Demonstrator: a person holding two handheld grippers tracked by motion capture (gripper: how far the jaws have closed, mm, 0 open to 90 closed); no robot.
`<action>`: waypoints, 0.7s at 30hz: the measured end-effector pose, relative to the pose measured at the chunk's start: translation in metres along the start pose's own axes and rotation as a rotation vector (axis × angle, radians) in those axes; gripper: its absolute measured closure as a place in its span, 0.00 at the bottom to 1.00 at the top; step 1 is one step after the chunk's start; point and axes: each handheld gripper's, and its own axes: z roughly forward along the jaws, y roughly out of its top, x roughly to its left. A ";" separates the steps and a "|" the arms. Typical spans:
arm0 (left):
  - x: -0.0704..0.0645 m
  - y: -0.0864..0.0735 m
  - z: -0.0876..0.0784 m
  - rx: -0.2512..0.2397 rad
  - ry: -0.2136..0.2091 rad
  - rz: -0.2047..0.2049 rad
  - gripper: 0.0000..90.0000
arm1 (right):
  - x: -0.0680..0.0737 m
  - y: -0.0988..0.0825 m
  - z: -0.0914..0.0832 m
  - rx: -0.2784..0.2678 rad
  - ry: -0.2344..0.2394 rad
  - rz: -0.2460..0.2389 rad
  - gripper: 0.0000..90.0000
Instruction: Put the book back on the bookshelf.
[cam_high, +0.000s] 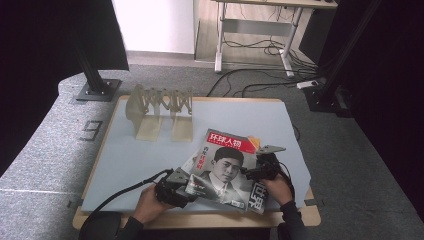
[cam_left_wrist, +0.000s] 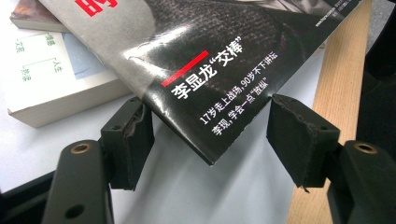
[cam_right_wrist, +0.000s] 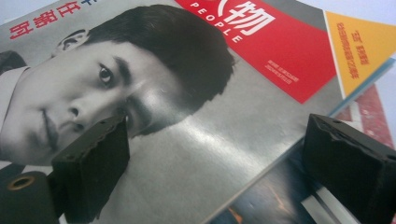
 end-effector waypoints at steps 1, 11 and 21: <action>0.000 0.001 0.000 -0.006 0.002 -0.004 0.37 | -0.001 0.000 -0.001 -0.001 -0.001 0.002 0.09; 0.004 0.006 0.003 -0.029 0.031 -0.013 0.42 | -0.006 -0.004 -0.007 -0.004 -0.016 0.004 0.14; 0.004 0.009 0.005 -0.044 0.044 -0.023 0.44 | -0.009 -0.005 -0.007 -0.004 -0.017 0.006 0.14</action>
